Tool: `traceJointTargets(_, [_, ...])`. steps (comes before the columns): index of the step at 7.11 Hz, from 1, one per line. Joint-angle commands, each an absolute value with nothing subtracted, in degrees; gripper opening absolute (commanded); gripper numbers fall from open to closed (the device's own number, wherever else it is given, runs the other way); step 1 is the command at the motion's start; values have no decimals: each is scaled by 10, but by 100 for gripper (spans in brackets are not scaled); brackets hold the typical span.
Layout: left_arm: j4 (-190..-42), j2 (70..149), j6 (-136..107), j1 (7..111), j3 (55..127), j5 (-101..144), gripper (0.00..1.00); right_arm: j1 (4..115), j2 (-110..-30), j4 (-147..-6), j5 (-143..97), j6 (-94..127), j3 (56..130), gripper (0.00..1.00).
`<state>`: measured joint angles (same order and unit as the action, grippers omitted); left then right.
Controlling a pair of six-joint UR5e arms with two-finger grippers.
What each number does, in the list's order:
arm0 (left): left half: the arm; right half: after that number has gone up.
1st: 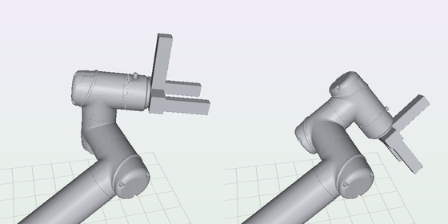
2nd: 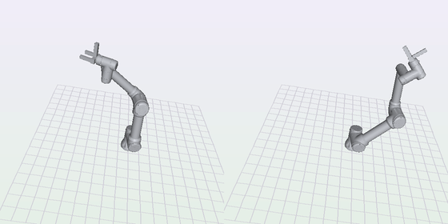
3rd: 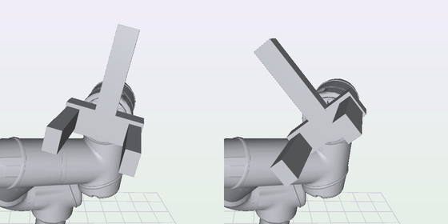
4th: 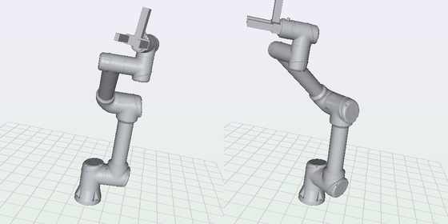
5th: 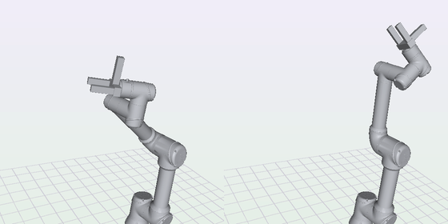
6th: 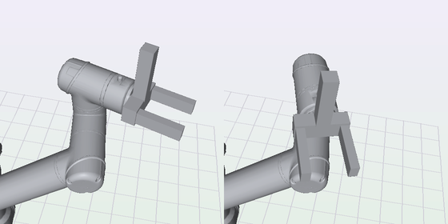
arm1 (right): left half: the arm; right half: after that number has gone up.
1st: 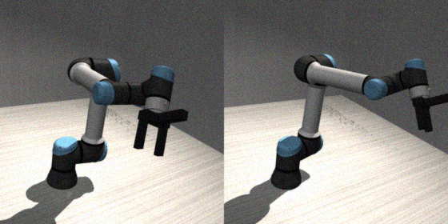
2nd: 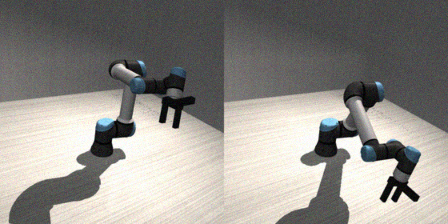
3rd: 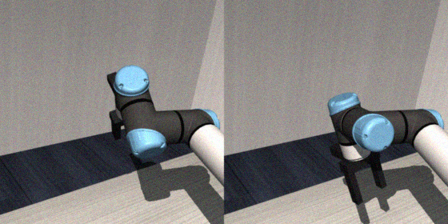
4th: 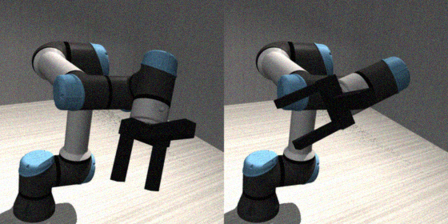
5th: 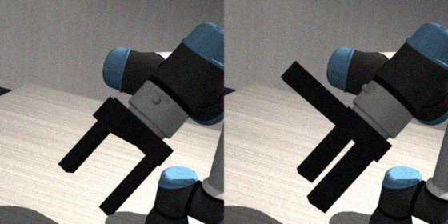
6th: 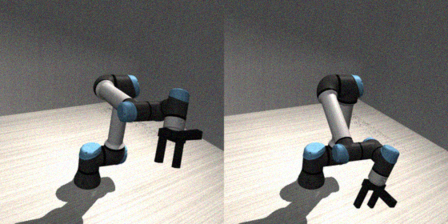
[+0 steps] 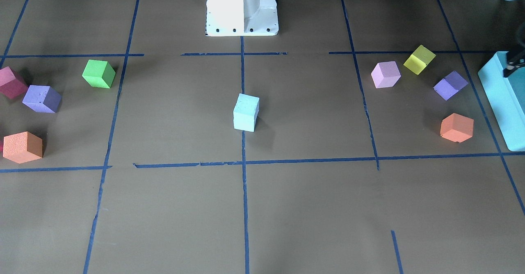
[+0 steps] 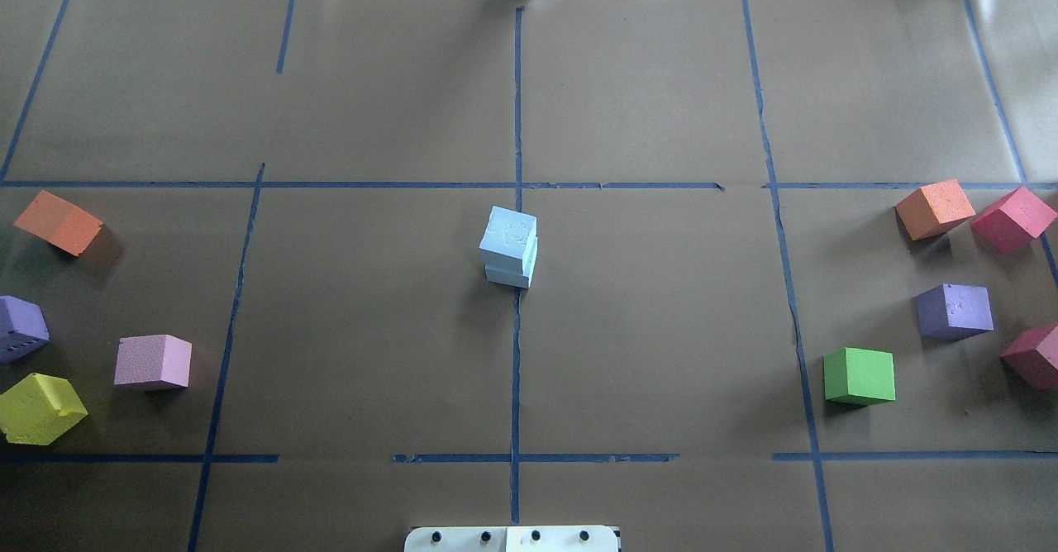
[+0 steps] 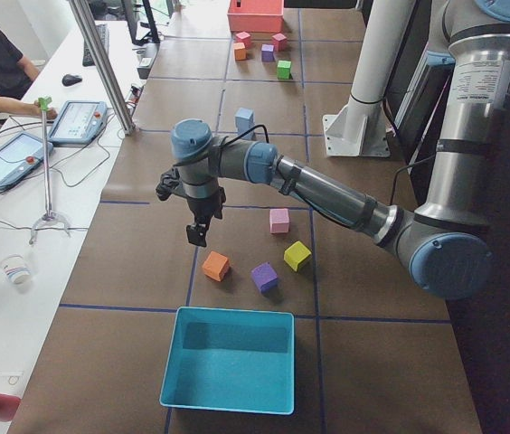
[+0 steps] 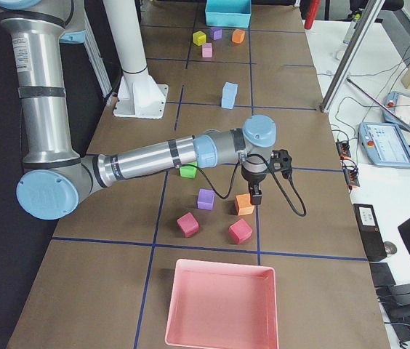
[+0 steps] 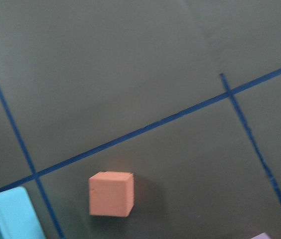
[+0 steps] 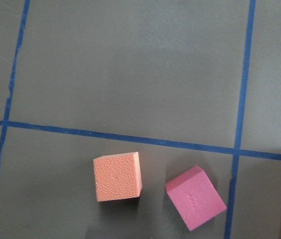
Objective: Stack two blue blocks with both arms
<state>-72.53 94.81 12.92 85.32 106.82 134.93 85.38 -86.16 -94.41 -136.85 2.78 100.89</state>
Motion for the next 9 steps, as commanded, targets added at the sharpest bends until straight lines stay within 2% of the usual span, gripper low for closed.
traceJointTargets(1, [-726,904,167,870,1051,1362,100,886,-857,-1040,-1370,-99,1009,100])
traceJointTargets(9, [-737,898,123,876,1028,1364,100,849,-864,-1036,-1366,-58,1010,100])
